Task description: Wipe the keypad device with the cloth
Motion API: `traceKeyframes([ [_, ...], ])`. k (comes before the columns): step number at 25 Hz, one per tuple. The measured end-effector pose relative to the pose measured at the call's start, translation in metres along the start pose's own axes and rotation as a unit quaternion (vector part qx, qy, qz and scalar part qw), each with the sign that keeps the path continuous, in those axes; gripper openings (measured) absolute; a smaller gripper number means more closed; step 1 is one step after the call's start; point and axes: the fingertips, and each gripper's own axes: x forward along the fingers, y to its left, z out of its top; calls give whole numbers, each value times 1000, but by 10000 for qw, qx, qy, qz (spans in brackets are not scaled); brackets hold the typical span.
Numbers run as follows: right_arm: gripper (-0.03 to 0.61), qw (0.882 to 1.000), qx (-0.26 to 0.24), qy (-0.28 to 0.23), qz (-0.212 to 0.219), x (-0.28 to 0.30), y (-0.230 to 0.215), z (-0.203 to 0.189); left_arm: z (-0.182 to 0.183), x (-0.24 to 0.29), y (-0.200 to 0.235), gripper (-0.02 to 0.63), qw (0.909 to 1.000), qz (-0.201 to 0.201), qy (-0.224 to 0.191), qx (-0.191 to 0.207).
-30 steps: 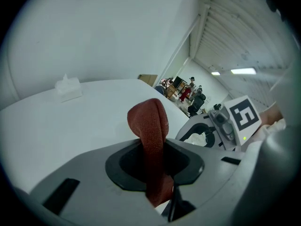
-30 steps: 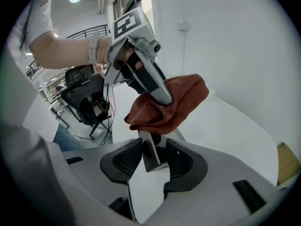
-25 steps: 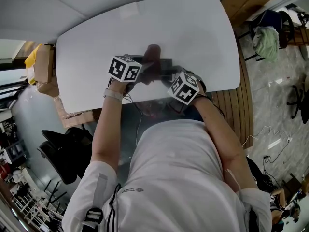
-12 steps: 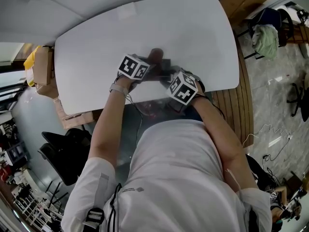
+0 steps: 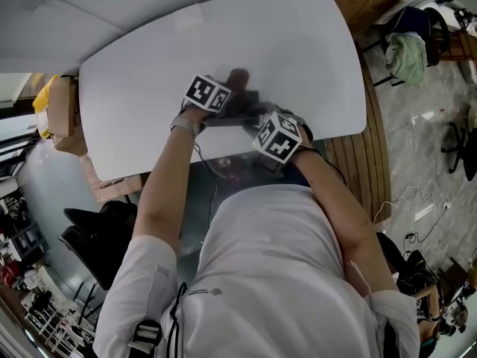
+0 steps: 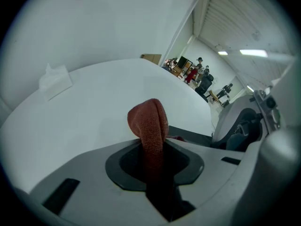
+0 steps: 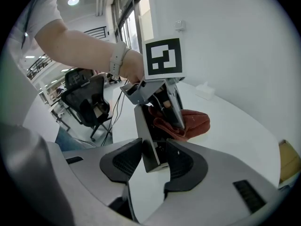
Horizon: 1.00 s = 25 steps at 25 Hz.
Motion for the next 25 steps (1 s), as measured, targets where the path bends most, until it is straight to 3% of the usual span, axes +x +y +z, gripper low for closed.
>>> traceKeyframes([
  [12,166,10000,51,-20,-64,-1,0,-1,7,4,-14,91,9993,-20,44,361],
  [25,167,9995,-304,-100,-67,-2,5,0,-14,-17,-25,91,9989,-279,-319,-218],
])
